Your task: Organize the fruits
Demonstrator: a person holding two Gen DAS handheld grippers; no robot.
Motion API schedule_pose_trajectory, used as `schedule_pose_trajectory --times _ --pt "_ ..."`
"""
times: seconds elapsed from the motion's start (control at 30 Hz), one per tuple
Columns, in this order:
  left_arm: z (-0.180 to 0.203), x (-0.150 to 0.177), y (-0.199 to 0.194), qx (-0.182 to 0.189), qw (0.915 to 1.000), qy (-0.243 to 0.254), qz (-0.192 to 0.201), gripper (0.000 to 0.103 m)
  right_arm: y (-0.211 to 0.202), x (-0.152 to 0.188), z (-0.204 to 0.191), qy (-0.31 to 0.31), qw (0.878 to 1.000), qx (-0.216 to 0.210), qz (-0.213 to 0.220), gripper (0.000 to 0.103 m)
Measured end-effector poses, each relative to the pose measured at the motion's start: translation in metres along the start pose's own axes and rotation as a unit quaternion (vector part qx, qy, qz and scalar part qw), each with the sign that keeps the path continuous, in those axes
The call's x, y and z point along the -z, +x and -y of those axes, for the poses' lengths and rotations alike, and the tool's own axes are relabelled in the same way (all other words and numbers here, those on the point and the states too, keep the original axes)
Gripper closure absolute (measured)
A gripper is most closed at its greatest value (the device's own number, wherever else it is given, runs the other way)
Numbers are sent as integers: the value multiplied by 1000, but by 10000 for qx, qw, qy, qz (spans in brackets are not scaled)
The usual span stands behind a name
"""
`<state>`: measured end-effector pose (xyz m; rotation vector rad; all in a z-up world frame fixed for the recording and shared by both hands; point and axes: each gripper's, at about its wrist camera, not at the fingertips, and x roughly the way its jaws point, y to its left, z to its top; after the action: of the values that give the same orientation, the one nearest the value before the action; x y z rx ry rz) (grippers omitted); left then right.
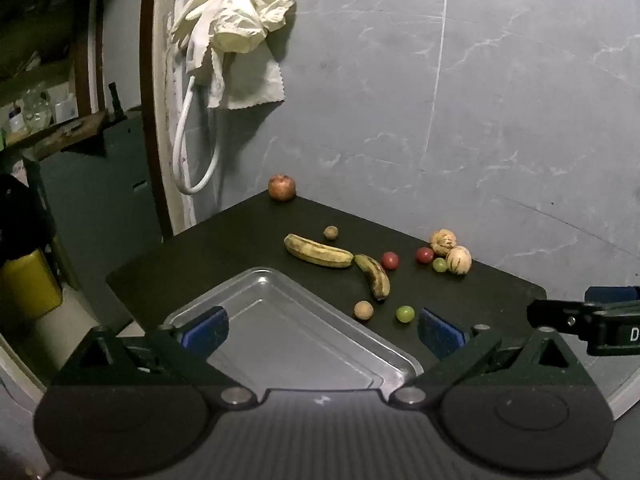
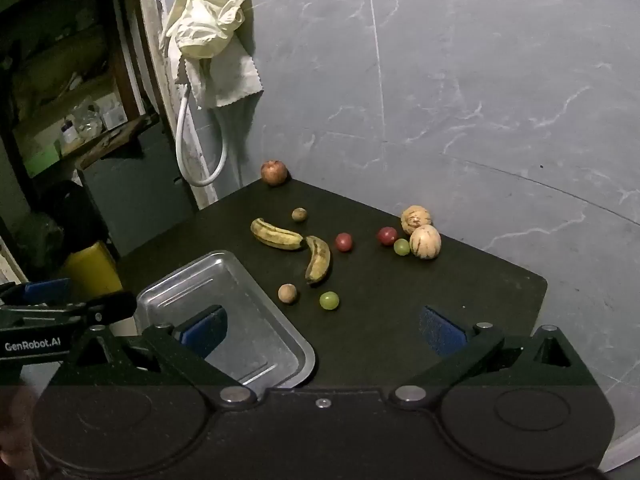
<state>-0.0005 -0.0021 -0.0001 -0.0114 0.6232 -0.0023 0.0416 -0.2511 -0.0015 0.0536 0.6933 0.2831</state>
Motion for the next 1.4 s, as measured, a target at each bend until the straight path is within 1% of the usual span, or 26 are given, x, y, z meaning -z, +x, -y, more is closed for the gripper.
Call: schedule_pose_trajectory --times 0.07,0.13,0.2,0.43,1.4 --pt "4 1 -1 35 10000 -33 -2 0 1 0 0 37 10000 -25 -68 1" --pt "-2 -5 1 81 9998 -160 -96 0 1 -1 -1 50 10000 -27 -64 1" --pt "-6 -2 -1 110 9997 -236 -40 0 1 -1 -2 47 10000 -29 -62 1" --pt "-6 -2 0 48 9997 -243 -35 0 -1 0 1 52 10000 -60 -57 1" --pt "-8 0 1 65 9996 -274 -41 0 -2 0 0 47 10000 -58 -51 1"
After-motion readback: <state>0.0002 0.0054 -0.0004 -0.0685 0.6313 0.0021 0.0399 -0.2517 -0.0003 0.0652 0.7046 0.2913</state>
